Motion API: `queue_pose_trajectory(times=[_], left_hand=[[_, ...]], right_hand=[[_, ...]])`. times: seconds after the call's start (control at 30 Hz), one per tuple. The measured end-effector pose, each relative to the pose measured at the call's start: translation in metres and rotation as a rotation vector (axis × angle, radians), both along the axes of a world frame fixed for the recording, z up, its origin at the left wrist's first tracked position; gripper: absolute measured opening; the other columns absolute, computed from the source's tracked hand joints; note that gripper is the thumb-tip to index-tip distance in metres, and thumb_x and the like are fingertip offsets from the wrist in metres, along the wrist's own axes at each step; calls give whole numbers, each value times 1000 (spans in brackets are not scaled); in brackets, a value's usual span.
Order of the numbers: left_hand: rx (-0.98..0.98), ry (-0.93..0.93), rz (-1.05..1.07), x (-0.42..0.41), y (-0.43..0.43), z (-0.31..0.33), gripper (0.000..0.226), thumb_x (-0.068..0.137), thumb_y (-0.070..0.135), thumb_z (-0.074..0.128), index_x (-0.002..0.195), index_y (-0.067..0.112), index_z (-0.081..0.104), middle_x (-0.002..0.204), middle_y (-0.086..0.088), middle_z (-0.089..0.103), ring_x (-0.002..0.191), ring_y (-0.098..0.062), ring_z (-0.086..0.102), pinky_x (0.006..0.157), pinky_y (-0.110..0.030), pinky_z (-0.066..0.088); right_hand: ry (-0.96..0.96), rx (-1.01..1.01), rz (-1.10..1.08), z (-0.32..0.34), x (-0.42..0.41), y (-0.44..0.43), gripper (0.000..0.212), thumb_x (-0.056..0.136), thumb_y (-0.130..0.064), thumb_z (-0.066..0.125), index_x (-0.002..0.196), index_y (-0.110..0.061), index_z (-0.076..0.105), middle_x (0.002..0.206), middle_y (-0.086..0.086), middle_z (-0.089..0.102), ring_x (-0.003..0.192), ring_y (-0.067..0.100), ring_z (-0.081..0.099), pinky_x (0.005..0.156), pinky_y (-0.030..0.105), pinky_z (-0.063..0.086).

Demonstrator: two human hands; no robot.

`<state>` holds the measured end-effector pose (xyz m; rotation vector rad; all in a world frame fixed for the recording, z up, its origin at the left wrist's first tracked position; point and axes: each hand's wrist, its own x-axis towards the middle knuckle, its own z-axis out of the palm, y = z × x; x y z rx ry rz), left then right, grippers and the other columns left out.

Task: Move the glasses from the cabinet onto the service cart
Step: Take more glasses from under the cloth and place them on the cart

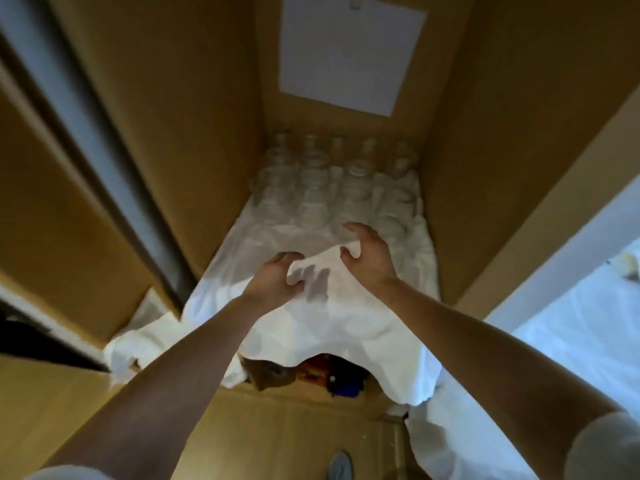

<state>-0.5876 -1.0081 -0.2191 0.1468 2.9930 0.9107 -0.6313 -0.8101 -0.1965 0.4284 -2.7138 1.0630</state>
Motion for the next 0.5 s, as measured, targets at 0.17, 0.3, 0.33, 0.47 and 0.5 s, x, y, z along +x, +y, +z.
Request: queue_pose_trajectory(times=[0.17,0.3,0.33,0.47,0.5], left_hand=[[91,78,-105,-68,71,14,51,85,19,65,133,15,49,138,-6,47,125,-23,48,98,-19,33],[86,221,-119,-111,99,27,51,83,11,65,132,7,50,135,-14,47,124,-29,45,102,-27,34],[76,254,-118,-121,102,29,50,83,9,64,131,6,50,134,-15,48,124,-30,45,102,-29,35],[61,300,-158,-159,110,44,45,85,11,61,129,7,51,131,-15,51,119,-32,51,100,-34,41],[60,289,-180,-170,114,49,45,87,14,61,130,8,50,133,-15,50,120,-32,51,100,-34,41]], right_hand=[[154,-57,-171,15,-36,60,40,80,-14,71,117,-4,62,116,14,64,108,30,61,93,15,37],[151,-96,-223,5,-49,74,54,74,-31,76,121,-7,61,118,9,65,110,24,61,96,20,41],[125,-101,-230,2,-51,73,58,73,-33,78,122,-8,59,121,7,64,112,22,60,96,19,39],[22,-129,-223,-7,-51,67,69,71,-41,79,128,-12,55,128,6,58,120,21,53,101,23,39],[5,-148,-224,-8,-53,67,72,69,-49,75,129,-13,54,129,5,57,121,19,52,102,25,40]])
